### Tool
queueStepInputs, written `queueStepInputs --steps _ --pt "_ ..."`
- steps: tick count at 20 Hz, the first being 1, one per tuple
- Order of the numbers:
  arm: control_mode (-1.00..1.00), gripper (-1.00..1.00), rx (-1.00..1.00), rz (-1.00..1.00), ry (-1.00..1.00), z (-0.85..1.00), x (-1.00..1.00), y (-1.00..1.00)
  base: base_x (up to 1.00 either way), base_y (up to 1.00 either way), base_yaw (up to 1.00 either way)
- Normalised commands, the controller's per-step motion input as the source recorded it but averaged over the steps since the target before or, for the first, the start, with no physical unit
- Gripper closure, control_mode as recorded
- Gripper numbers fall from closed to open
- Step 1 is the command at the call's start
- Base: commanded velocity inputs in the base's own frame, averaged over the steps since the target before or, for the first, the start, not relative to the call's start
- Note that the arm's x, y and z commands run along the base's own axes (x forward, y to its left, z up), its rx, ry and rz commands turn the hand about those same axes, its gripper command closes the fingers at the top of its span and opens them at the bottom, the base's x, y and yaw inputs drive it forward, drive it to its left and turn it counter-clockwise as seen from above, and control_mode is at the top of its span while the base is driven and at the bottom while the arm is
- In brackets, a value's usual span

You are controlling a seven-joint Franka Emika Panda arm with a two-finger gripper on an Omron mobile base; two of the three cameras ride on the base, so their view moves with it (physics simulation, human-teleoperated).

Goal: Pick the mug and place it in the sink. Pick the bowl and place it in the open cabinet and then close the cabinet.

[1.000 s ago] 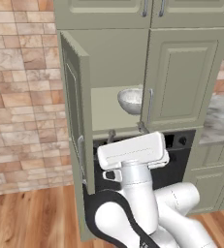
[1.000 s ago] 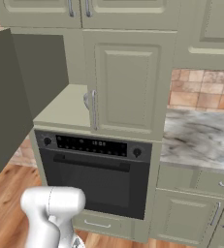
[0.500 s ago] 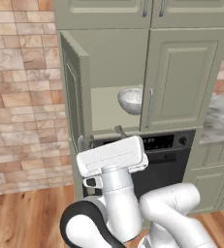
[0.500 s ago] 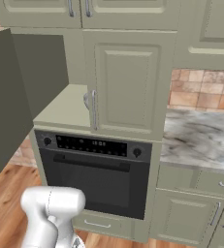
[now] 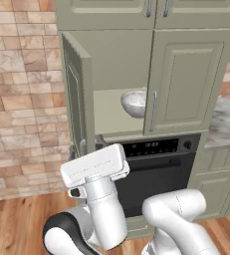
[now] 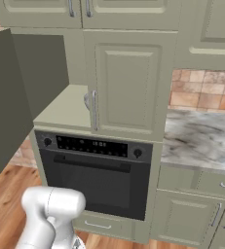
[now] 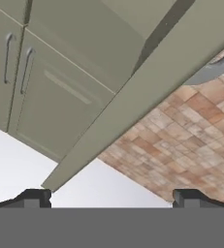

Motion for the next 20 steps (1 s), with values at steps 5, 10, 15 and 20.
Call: queueStepInputs --steps 5,10,15,20 --pt "-1.0 -1.0 0.0 -0.15 0.0 -0.31 0.11 0.59 0.0 0.0 0.0" --pt "-1.0 -1.0 0.0 -0.21 0.0 -0.14 0.0 0.52 0.0 0.0 0.0" --pt "-1.0 -1.0 0.0 -0.25 0.0 -0.09 0.01 0.3 0.0 0.0 0.0" --pt "-1.0 -1.0 0.0 -0.28 0.0 -0.1 0.0 0.22 0.0 0.0 0.0"
